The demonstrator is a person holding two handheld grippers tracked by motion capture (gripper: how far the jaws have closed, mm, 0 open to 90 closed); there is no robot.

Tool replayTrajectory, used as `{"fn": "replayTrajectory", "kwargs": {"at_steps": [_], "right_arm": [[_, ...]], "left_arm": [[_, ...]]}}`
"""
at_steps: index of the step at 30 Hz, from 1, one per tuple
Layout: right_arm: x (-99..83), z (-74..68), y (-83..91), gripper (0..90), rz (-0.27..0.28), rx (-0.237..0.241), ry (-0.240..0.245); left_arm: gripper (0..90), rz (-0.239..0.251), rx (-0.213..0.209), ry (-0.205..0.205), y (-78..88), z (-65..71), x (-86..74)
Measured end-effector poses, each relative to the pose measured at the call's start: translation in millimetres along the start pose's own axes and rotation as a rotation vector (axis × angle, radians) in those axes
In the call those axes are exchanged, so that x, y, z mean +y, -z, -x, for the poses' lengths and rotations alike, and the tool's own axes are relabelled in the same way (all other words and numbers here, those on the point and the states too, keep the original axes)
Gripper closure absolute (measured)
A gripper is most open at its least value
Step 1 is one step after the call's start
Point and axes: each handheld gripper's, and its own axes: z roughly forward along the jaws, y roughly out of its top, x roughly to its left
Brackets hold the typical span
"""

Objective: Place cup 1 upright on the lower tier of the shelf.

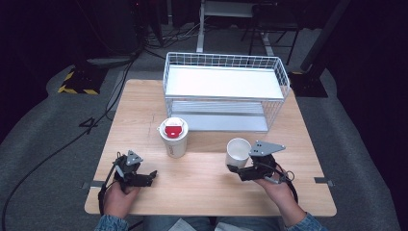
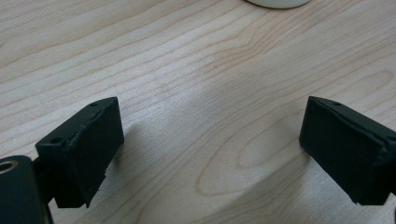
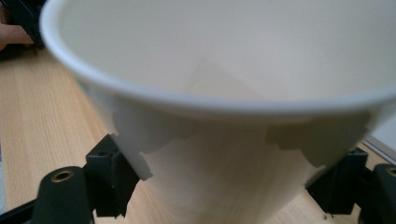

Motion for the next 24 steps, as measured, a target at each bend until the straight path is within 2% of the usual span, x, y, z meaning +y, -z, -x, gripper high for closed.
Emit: {"fn": "replayTrajectory", "kwargs": {"at_steps": [10, 17, 24], "right_arm": [[14.3, 10.8, -6.8, 23.2, 0.009, -0.009, 0.018], [24.1, 28.6, -15.1, 23.2, 0.027, -0.02, -0.032], [33.5, 47.0, -25.2, 23.2, 0.029, -0.039, -0.051]], "left_arm": [[6.9, 0.0, -0.001, 0.001, 0.0, 0.0, 0.0], [6.9, 0.003, 0.004, 0.002, -0.3, -0.2, 0.2], [7.0, 0.003, 0.008, 0.01, -1.2, -0.3, 1.0]]}}
